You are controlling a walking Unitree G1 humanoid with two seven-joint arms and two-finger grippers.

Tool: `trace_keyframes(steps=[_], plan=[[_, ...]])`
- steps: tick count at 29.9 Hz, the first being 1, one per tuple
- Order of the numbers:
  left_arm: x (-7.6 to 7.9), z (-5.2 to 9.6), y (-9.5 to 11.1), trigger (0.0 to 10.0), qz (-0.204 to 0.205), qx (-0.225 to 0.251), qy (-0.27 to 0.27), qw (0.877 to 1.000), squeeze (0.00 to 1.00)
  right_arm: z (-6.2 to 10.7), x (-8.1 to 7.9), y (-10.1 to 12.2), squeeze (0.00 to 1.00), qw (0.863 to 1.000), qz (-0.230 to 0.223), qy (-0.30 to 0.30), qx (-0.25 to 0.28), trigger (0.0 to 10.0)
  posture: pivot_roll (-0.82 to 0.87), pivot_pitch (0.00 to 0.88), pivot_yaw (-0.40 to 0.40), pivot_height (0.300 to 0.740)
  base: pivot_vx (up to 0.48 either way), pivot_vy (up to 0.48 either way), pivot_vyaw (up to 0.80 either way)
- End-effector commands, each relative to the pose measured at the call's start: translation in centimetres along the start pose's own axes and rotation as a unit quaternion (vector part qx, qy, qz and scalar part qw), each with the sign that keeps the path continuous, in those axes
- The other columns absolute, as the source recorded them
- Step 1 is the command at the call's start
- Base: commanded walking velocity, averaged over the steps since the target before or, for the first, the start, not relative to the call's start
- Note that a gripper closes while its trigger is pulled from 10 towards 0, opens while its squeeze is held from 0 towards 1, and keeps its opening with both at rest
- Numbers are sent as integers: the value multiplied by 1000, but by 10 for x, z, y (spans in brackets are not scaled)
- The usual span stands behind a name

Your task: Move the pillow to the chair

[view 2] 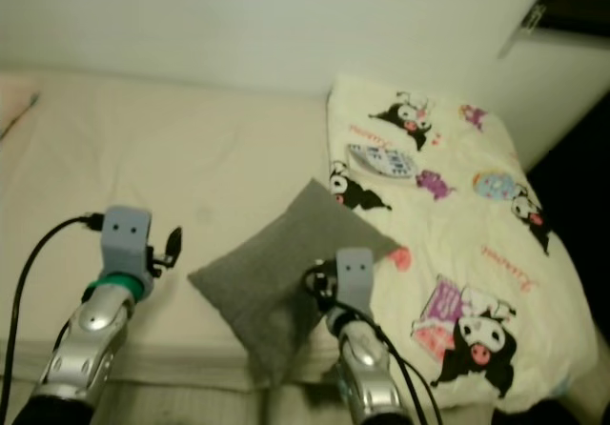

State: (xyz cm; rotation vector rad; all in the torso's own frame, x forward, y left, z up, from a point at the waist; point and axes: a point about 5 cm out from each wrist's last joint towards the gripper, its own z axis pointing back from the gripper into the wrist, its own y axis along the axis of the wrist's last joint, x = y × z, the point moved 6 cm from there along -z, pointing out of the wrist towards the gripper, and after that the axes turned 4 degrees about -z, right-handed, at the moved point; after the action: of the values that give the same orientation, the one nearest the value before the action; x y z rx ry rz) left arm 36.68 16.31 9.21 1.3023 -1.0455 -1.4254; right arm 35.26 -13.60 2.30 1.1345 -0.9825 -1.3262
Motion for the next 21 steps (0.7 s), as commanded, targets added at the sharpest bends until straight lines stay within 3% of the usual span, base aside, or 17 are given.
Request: trace_keyframes(steps=[1,12,21], plan=[[6,3,-11,10000,-2,-18,-10,1000,0,5,11,-12,0,1000,-3,-16,-20,10000,112,3,-19,740,0,0,0],[9,3,-13,10000,-8,-21,-16,1000,0,7,14,-15,0,999,4,-27,-23,10000,110,5,-20,740,0,0,0],[11,-2,-9,10000,-8,-16,-15,1000,0,6,17,-13,0,999,-3,-32,-20,10000,108,12,-22,700,0,0,0]])
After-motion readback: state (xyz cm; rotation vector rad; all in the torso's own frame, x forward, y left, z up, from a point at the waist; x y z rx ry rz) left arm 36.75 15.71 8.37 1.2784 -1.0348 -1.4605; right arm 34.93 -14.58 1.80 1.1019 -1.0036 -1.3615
